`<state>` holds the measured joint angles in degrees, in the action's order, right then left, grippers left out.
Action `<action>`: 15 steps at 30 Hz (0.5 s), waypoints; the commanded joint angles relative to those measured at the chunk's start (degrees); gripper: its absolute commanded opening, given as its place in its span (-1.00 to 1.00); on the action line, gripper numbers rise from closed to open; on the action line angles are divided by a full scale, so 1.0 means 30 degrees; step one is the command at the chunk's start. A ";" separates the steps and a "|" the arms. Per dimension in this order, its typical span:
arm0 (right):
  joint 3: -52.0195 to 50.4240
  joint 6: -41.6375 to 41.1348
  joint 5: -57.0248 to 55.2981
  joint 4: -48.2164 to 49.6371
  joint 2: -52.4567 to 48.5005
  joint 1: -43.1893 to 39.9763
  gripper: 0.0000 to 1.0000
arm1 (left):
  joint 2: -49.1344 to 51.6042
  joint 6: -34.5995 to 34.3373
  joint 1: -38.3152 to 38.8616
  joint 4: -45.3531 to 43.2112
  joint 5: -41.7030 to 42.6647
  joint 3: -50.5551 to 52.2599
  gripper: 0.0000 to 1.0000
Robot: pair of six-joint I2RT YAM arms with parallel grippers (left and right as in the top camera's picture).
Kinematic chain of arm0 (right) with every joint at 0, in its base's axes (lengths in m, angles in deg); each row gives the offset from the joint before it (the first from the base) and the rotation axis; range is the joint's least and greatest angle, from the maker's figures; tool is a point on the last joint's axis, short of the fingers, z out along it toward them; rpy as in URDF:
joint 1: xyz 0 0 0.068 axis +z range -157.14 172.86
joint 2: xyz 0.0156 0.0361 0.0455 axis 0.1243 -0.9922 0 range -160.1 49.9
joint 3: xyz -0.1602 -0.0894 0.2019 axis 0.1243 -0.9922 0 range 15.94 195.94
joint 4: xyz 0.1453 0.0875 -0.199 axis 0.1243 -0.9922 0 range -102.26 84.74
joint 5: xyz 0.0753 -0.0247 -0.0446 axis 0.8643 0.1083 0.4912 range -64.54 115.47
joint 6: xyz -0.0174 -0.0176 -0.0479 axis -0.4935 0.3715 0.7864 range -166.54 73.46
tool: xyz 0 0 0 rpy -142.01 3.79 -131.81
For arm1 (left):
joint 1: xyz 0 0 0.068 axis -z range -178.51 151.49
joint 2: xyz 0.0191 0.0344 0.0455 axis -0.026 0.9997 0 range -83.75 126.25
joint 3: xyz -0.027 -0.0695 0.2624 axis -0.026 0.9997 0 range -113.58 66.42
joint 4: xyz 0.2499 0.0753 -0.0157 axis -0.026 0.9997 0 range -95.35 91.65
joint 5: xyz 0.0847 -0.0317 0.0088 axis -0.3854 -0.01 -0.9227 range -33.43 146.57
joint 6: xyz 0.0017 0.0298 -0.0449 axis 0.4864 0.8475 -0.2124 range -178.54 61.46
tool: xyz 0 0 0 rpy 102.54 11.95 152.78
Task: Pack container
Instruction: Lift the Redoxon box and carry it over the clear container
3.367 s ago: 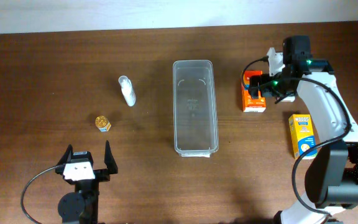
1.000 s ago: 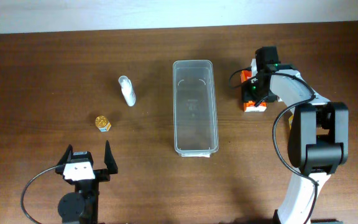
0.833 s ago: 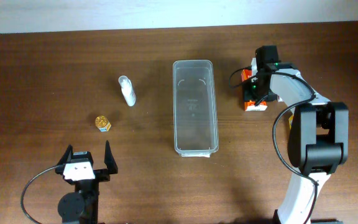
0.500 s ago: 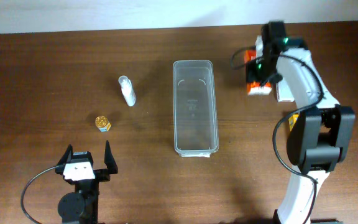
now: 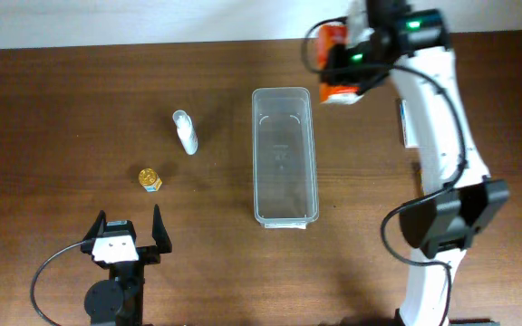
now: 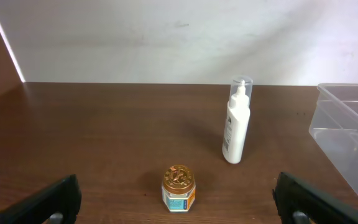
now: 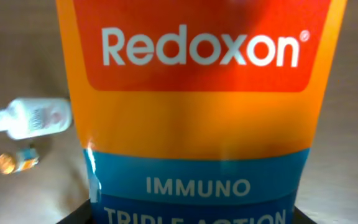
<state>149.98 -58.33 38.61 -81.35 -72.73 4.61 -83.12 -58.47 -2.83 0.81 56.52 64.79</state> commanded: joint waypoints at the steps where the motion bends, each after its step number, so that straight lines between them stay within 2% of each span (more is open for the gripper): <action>1: 0.0022 -0.1683 -0.1384 0.0000 0.0029 0.1894 0.07 | -0.0109 0.0291 -0.0066 -0.0124 -0.0124 0.0175 0.99; 6: -0.0364 -0.2433 -0.3096 0.0007 -0.0007 0.3402 0.07 | -0.0095 0.0284 -0.0066 -0.0124 -0.0124 0.0175 0.99; 15: -0.3089 -0.4255 -0.3104 0.1938 -0.0226 0.4612 0.08 | -0.0095 0.0284 -0.0066 -0.0124 -0.0124 0.0175 0.99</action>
<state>144.01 -67.75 30.87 -77.77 -72.84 17.48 -83.12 -58.49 -2.83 0.78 56.52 64.79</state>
